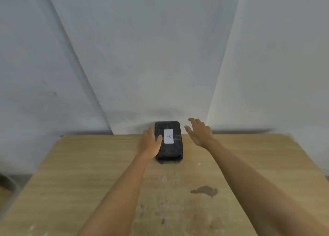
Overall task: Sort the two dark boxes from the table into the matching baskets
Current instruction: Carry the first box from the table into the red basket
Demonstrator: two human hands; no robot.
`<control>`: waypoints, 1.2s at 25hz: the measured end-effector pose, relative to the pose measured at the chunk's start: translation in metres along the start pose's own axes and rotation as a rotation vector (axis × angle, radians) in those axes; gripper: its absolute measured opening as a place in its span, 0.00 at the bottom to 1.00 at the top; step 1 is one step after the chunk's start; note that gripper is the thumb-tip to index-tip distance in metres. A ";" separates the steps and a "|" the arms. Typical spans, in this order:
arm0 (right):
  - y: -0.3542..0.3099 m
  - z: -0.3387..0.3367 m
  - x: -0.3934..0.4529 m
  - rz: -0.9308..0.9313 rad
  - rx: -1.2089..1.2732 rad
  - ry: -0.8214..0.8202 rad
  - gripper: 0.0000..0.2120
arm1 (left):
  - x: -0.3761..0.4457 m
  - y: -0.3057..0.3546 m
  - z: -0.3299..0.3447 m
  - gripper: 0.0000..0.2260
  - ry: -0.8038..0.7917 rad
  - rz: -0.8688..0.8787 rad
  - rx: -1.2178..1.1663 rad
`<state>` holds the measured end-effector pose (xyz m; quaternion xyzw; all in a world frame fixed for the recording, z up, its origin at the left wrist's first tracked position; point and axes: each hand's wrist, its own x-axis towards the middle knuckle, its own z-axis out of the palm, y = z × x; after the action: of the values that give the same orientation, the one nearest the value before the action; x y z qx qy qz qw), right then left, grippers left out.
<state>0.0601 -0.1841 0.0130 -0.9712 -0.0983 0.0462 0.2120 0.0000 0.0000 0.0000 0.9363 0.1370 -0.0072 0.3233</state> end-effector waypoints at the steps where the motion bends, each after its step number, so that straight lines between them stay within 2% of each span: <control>1: 0.001 0.005 -0.003 -0.005 0.016 -0.016 0.22 | -0.006 0.002 0.006 0.27 0.016 0.008 -0.028; 2: -0.002 0.006 -0.006 -0.026 0.031 -0.037 0.22 | -0.008 0.005 0.007 0.27 0.047 0.016 -0.054; 4: 0.020 0.044 0.025 0.003 0.068 -0.168 0.22 | 0.016 0.001 0.055 0.27 0.075 -0.135 -0.044; 6: 0.020 0.053 0.019 -0.025 0.123 -0.173 0.23 | 0.003 -0.004 0.068 0.27 0.147 -0.137 -0.019; 11: 0.023 0.066 0.051 -0.075 0.235 -0.137 0.22 | 0.010 -0.020 0.087 0.27 0.185 -0.115 -0.026; 17: 0.025 0.072 0.065 0.084 0.467 -0.093 0.22 | 0.019 -0.040 0.079 0.28 0.073 0.075 -0.148; 20: 0.032 0.069 0.056 0.155 0.498 -0.061 0.18 | 0.022 -0.042 0.076 0.26 0.028 0.059 -0.076; 23: 0.040 0.063 0.035 0.183 0.602 -0.042 0.16 | 0.018 -0.043 0.081 0.20 0.135 -0.050 -0.024; 27: 0.043 0.058 -0.004 0.189 0.676 0.009 0.16 | 0.003 -0.032 0.076 0.17 0.162 -0.044 -0.102; 30: 0.040 0.050 -0.038 0.192 0.745 0.065 0.15 | -0.008 -0.018 0.061 0.17 0.187 -0.031 -0.250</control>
<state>0.0230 -0.2074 -0.0467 -0.8335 0.0236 0.0674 0.5479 -0.0075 -0.0252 -0.0586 0.8831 0.1806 0.0923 0.4232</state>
